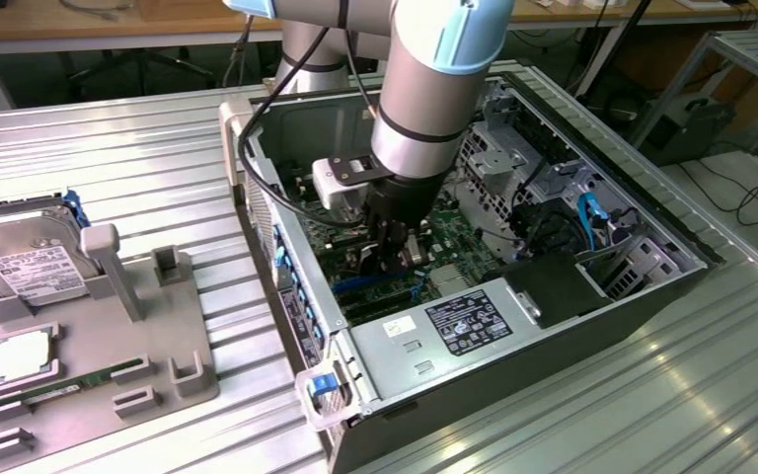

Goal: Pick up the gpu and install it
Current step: 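Insert the gpu into the slot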

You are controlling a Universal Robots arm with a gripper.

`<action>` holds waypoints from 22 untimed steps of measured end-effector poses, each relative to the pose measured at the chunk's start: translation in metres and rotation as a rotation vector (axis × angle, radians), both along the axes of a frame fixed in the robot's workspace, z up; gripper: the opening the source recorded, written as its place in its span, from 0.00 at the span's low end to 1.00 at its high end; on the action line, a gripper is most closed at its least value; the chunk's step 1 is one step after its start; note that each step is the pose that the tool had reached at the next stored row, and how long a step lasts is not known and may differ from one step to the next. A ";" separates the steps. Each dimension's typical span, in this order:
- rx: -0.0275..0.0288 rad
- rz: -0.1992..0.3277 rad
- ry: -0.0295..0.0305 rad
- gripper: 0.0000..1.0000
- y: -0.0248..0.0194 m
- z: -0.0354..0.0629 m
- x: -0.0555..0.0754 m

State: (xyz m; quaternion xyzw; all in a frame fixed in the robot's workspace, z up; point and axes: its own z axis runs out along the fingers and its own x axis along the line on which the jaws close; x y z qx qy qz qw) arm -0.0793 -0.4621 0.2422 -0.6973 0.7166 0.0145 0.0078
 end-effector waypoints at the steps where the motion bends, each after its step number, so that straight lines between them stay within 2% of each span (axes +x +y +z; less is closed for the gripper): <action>1: -0.0002 0.000 0.0001 0.28 0.0000 -0.0007 0.000; 6: -0.0001 0.000 0.0001 0.28 0.0001 -0.0033 0.000; 9: -0.0015 0.000 0.0006 0.28 0.0003 -0.0092 0.000; 11: -0.0001 0.001 0.0004 0.28 0.0005 -0.0125 0.000; 18: 0.0001 0.001 0.0005 0.28 0.0005 -0.0127 0.000; 22: -0.0011 0.001 -0.0013 0.28 0.0006 -0.0082 0.000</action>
